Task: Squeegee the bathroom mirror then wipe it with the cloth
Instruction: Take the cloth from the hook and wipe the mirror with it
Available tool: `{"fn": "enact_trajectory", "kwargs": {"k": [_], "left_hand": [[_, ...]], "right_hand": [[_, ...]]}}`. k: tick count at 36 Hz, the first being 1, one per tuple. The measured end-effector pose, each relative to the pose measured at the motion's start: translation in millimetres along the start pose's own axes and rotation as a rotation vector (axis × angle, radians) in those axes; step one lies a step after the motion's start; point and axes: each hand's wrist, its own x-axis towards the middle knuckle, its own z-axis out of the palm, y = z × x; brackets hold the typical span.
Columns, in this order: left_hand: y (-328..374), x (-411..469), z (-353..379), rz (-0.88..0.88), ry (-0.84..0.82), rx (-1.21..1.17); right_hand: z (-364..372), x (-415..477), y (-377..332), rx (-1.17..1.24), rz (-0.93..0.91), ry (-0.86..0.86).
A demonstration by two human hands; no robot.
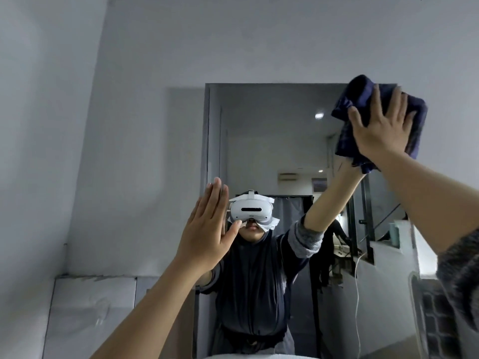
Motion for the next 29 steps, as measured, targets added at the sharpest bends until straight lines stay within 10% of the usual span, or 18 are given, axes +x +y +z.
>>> {"fn": "enact_trajectory", "kwargs": {"k": [7, 16, 29], "left_hand": [[4, -4, -3, -0.027, -0.006, -0.038], [10, -32, 0, -0.017, -0.053, -0.081], [28, -71, 13, -0.094, -0.055, -0.127]], "right_hand": [[19, -36, -40, 0.109, 0.321, 0.130], [37, -72, -108, 0.164, 0.239, 0.089], [60, -128, -176, 0.049, -0.775, -0.131]]}}
